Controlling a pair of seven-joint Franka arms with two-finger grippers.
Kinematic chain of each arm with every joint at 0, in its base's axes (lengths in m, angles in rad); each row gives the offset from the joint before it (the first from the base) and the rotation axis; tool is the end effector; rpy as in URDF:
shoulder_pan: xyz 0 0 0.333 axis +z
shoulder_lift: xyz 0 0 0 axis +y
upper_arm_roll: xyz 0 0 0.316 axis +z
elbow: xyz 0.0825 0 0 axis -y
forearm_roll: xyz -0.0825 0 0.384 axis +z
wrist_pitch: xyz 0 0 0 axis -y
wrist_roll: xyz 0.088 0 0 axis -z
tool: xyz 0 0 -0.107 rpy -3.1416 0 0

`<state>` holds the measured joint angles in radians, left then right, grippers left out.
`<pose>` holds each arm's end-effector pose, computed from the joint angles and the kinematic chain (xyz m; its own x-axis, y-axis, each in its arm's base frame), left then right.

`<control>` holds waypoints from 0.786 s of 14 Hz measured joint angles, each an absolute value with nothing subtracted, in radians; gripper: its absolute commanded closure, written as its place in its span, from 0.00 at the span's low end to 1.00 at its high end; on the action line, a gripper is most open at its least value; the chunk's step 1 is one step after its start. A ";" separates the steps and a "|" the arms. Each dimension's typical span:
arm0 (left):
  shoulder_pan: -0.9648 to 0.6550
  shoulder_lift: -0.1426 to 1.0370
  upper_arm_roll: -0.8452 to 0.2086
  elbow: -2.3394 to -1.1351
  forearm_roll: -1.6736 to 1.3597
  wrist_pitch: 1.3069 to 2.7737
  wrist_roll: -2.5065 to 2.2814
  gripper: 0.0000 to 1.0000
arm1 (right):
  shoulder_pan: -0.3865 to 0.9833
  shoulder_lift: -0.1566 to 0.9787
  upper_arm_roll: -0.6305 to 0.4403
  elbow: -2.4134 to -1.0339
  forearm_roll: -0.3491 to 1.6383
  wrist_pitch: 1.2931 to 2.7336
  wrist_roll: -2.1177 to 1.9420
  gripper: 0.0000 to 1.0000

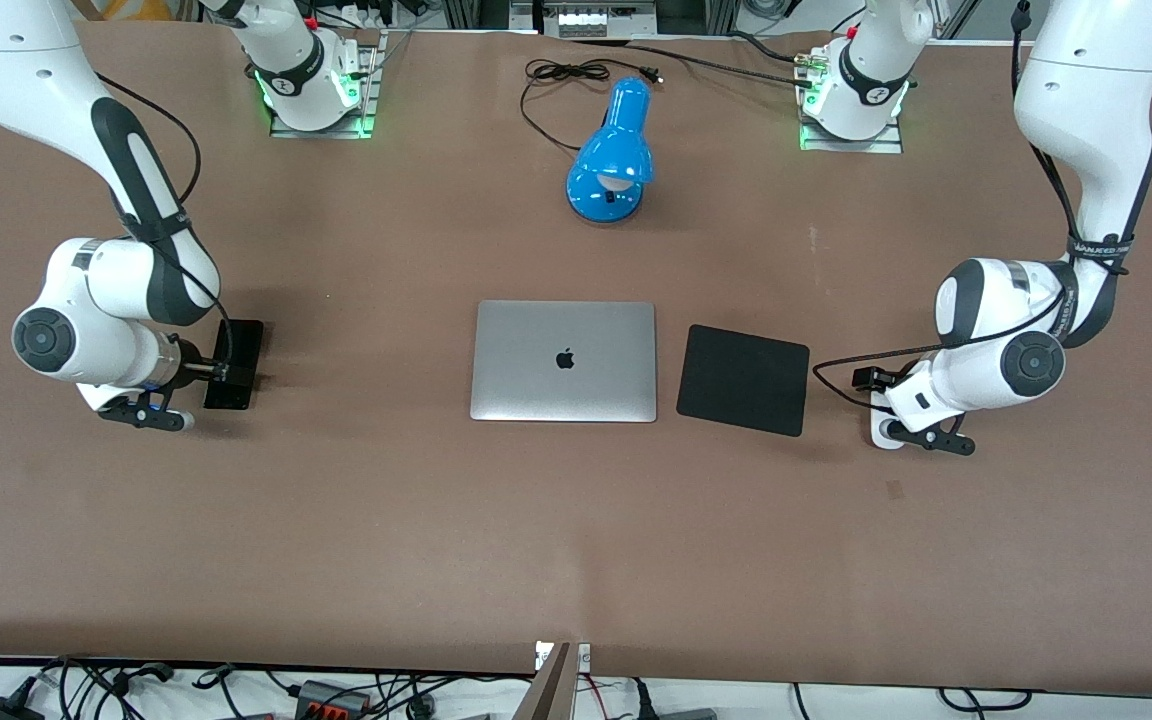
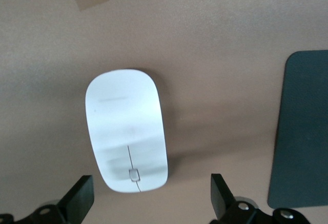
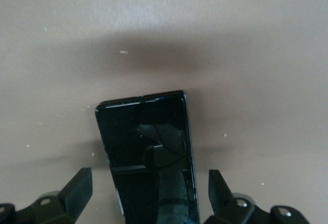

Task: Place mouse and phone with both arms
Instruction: 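Grasp the black phone with the right gripper while the left gripper grasps the mouse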

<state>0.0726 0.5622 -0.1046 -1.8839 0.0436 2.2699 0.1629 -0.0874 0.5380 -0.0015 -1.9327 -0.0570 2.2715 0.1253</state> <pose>0.6157 -0.0164 0.1954 0.9627 -0.2146 -0.1647 -0.2083 -0.9765 0.0551 0.5987 -0.0548 0.1903 0.9656 -0.1747 -0.1925 -0.1660 -0.9843 0.0607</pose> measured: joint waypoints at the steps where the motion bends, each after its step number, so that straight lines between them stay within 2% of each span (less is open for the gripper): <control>1: 0.074 0.569 -0.105 -1.884 0.044 2.278 0.167 0.00 | -0.087 0.548 -0.001 -1.934 -0.053 2.272 0.126 0.00; 10: 0.081 0.603 -0.101 -1.874 0.092 2.346 0.175 0.00 | -0.087 0.574 0.000 -1.939 -0.038 2.269 0.126 0.00; 11: 0.087 0.604 -0.100 -1.872 0.097 2.346 0.175 0.06 | -0.087 0.574 0.000 -1.941 -0.038 2.267 0.126 0.00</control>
